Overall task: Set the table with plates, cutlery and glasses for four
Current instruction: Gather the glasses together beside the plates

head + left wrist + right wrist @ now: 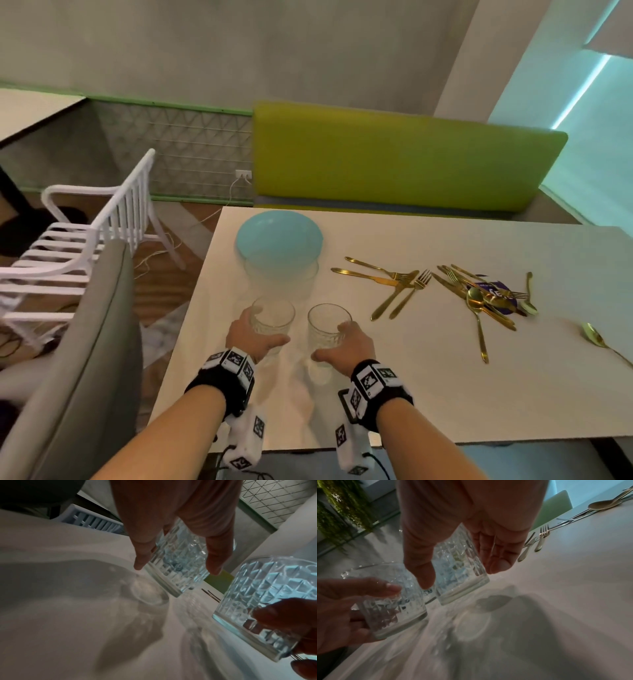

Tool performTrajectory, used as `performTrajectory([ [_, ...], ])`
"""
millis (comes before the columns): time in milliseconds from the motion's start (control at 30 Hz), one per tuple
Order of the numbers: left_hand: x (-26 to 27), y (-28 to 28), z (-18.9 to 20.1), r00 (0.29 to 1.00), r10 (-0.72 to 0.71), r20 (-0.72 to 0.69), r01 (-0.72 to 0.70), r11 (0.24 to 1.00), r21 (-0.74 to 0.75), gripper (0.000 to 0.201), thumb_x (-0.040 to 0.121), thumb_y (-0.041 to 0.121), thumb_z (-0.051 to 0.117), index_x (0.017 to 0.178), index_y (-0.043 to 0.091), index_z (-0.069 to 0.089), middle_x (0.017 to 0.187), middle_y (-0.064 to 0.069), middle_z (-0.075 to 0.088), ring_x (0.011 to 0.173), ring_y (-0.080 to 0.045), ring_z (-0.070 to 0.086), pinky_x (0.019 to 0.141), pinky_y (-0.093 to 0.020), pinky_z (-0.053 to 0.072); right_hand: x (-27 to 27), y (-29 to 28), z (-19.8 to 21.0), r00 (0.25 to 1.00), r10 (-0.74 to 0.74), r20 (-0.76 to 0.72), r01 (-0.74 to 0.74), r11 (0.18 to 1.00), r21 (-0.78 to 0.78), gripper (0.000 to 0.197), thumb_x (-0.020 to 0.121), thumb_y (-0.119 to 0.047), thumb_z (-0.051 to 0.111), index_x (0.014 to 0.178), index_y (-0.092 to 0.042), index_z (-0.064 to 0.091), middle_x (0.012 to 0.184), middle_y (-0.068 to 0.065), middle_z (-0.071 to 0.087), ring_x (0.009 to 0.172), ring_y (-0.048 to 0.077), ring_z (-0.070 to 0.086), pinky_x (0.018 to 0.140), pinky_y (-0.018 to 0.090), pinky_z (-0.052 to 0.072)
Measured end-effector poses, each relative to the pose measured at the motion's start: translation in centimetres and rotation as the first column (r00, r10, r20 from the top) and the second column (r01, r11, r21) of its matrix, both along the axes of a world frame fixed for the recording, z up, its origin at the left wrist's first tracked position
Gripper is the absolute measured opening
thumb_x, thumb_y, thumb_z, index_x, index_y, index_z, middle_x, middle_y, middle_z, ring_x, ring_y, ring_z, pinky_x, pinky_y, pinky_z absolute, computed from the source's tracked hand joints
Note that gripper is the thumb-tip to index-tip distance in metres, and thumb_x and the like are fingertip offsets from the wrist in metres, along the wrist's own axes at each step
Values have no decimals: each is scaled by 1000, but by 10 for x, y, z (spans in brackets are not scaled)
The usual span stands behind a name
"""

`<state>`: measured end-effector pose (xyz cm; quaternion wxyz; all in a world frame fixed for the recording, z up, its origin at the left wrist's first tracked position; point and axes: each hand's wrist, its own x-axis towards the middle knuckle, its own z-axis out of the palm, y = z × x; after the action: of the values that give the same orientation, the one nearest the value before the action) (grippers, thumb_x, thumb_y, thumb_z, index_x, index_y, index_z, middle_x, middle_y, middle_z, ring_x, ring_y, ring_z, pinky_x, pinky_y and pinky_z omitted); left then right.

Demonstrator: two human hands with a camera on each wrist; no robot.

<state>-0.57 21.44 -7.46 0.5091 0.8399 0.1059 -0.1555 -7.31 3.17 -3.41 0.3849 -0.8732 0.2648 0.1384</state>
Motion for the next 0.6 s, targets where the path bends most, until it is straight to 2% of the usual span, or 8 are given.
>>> performTrajectory([
  [133,9,12,-7,1000,24,-10,-24,998,-54,90,56,16,90,134,16,46,139,-15,49,129,-28,48,104,-36,42,12,15,-5,1000,2,0,-2,1000,16,89,63,-37,80,137,-13,37,137,4,50,127,22,47,99,26,41],
  [300,17,18,-15,998,54,-16,-56,989,-138,93,54,11,90,135,16,45,140,-13,49,133,-24,44,108,-40,40,24,28,-14,999,-26,33,25,999,31,86,62,-35,81,136,-15,39,134,5,51,125,22,48,99,27,42],
  [467,25,19,-18,997,80,-4,-79,981,-175,105,42,13,92,135,17,44,140,-15,48,133,-24,43,108,-41,41,35,36,-24,996,-61,71,59,998,34,84,59,-33,81,132,-18,41,129,6,53,121,22,50,97,29,44],
  [600,31,19,-20,996,87,-1,-86,984,-156,98,51,6,91,137,15,43,140,-15,48,132,-25,45,108,-40,41,44,38,-31,991,-99,88,97,995,35,82,58,-32,81,129,-17,41,127,7,52,120,24,49,97,31,45],
])
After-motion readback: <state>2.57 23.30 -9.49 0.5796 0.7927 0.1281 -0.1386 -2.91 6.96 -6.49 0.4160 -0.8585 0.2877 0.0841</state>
